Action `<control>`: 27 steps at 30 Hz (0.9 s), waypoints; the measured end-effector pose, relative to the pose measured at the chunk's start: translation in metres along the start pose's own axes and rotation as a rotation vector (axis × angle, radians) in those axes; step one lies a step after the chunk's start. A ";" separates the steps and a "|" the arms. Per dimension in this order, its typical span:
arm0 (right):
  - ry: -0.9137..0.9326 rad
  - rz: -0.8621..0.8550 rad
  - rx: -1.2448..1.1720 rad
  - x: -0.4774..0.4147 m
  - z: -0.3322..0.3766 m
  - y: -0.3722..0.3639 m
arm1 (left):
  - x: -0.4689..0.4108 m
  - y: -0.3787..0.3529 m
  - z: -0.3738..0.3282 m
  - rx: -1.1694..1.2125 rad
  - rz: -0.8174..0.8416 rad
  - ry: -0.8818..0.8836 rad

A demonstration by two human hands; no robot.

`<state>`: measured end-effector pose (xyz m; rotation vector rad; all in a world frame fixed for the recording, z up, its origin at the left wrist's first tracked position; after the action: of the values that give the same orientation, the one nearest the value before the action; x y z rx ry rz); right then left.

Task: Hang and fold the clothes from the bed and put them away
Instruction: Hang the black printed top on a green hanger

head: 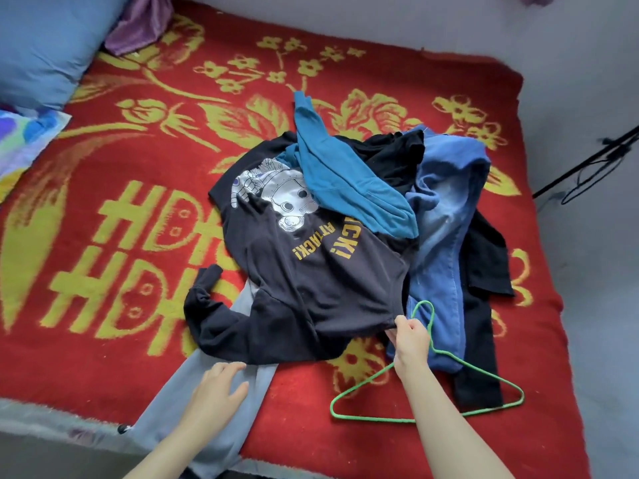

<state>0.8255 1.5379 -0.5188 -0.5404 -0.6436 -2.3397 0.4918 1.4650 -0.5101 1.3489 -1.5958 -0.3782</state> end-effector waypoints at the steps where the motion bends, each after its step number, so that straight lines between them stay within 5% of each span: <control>1: -0.002 0.002 -0.025 0.003 0.010 0.001 | 0.001 -0.004 -0.001 0.004 0.023 -0.002; 7: 0.124 0.065 -0.186 0.065 0.100 0.008 | -0.013 0.038 -0.049 0.041 0.028 -0.172; 20: 0.443 0.129 -0.661 0.210 0.329 -0.018 | -0.024 0.212 -0.106 0.343 -0.298 -0.460; 27: 0.690 0.249 -0.597 0.323 0.438 -0.013 | -0.003 0.296 -0.122 0.541 -0.484 -0.610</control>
<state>0.6798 1.6435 -0.0053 -0.0231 0.4254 -2.2444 0.4199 1.6085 -0.2325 2.2022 -1.9313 -0.7384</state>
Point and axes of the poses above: each hand's wrist, its own x-axis away from the middle knuckle, its own y-axis out of the back of the hand, z = x × y, the point moved 5 cm from there along -x, towards the middle knuckle, and after that the axes turned 7 degrees about -z, right-handed, at the moved point
